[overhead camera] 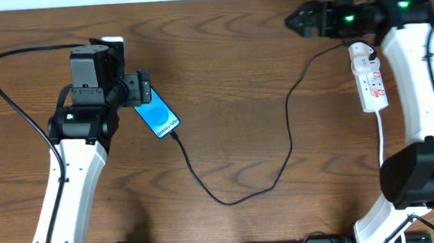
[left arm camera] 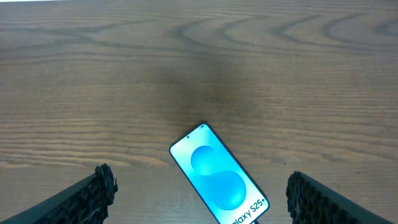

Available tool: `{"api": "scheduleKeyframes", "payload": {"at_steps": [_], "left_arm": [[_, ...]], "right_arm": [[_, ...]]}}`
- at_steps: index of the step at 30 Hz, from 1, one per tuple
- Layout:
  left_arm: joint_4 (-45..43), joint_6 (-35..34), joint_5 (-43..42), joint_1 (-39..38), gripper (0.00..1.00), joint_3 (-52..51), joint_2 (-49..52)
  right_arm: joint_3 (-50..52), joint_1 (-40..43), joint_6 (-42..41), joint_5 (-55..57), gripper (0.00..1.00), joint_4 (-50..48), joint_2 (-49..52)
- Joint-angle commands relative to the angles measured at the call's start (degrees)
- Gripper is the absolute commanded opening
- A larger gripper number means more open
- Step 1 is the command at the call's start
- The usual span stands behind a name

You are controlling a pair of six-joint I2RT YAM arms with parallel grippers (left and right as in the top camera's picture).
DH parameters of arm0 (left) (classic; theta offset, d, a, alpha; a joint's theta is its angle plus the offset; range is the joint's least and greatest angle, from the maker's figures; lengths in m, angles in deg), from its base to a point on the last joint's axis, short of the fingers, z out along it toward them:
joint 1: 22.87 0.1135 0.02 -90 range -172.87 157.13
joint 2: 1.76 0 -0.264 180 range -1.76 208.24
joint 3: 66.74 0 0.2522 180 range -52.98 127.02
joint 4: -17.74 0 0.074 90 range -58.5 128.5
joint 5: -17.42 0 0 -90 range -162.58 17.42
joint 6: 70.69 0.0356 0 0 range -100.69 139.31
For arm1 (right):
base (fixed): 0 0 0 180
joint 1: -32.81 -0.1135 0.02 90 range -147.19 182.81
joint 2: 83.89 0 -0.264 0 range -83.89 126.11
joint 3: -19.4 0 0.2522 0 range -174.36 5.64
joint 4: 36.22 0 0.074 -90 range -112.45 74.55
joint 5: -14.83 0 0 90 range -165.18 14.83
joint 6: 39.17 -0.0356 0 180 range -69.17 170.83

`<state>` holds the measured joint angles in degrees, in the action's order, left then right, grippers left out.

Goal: Plug charger to phone and switch on socket
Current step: 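Move the right gripper over the white power strip beside the charger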

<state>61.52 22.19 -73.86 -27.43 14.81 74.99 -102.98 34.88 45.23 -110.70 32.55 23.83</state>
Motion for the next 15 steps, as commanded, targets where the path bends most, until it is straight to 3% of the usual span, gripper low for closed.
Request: {"api": "scheduleKeyframes", "payload": {"at_steps": [1,6,15], "left_arm": [[-0.04,0.52,0.68,0.13,0.89,-0.17,0.39],[-0.04,0.52,0.68,0.13,0.89,-0.17,0.39],[-0.04,0.52,0.68,0.13,0.89,-0.17,0.39]], "right_arm": [[-2.40,7.17,3.56,0.57,0.99,2.89,-1.01],[-2.21,14.23,3.56,13.90,0.99,7.23,-0.98],[-1.57,20.57,3.56,28.17,0.99,8.59,-0.42]]}}
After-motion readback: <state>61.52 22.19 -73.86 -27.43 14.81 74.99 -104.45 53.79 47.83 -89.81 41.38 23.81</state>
